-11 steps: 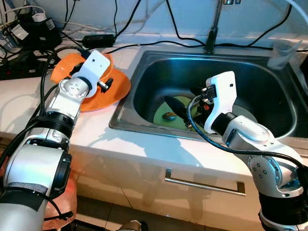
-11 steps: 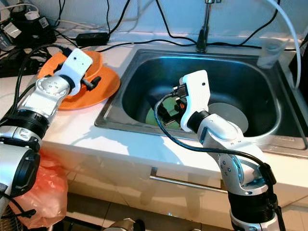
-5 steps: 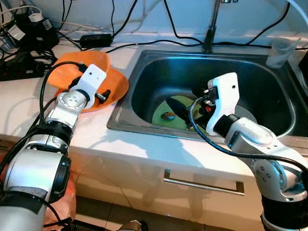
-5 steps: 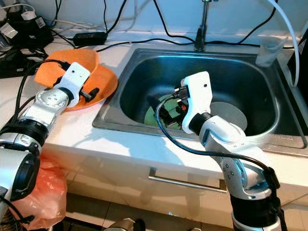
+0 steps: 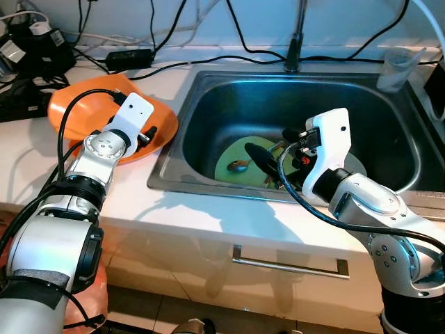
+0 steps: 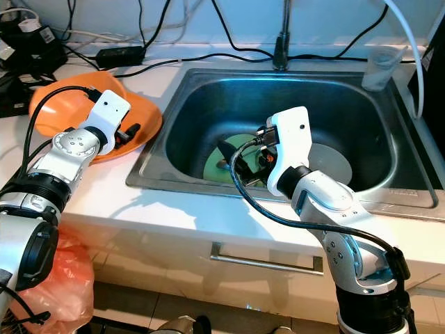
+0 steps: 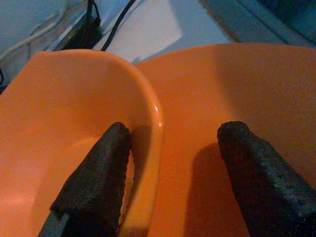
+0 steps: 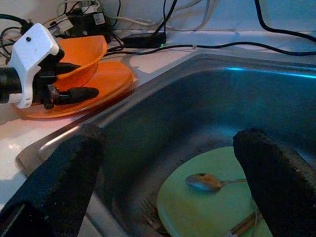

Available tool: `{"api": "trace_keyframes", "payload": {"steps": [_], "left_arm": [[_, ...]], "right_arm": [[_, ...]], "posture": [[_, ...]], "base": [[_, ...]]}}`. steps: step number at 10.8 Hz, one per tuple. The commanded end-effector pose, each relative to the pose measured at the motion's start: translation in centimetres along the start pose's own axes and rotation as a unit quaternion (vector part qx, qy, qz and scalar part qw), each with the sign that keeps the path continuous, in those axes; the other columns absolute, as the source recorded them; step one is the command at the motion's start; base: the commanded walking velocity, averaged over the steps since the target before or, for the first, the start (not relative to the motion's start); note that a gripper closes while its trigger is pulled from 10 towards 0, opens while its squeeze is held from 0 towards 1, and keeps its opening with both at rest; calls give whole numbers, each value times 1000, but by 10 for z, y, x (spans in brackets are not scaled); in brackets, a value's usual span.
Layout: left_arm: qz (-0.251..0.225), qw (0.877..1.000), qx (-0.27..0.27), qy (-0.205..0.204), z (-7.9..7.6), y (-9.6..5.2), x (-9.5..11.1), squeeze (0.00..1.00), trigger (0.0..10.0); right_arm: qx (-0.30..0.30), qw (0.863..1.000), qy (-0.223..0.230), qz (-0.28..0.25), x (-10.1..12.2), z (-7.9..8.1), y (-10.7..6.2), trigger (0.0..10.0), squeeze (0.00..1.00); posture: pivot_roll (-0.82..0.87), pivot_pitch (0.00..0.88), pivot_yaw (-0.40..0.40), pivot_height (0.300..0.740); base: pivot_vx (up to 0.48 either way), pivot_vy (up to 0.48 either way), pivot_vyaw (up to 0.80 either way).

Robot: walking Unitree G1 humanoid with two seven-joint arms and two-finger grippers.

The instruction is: Kitchen organization

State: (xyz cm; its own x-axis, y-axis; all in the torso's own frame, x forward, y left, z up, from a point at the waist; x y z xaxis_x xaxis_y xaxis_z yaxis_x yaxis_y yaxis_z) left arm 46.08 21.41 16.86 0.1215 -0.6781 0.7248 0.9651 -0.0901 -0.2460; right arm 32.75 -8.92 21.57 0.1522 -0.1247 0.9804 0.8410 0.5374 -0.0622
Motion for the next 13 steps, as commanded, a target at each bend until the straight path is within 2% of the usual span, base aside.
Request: {"api": "trace_keyframes", "payload": {"steps": [1,9,13], "left_arm": [[14,1000,2,-5,1,-2,-10,0,0],[6,1000,24,-7,10,-3,-7,0,0],[-24,998,64,-15,24,-5,3,0,0]], "right_arm": [[7,1000,-5,-7,5,5,-2,10000,0],[5,1000,-6,-7,5,3,-1,10000,0],[5,1000,-7,-10,7,3,1,10000,0]], "posture": [[-36,96,122,740],[-37,91,121,740],[-36,78,121,740]], "base": [[0,0,0],[0,0,0],[0,0,0]]}}
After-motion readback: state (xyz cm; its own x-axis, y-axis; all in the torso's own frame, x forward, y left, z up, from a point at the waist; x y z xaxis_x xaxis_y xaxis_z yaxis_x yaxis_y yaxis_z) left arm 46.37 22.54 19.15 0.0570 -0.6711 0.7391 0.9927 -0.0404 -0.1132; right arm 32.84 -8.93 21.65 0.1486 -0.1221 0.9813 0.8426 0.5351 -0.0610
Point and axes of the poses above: a point about 5 cm out from each wrist's last joint towards the gripper, its own y axis pointing out of the wrist towards the gripper, its own x axis along the axis of the wrist's last joint, z = x × y, the point moved 6 cm from there along y, pointing out of the wrist towards the gripper, and after that the axes turned 8 degrees about y, right-handed, at the moved point
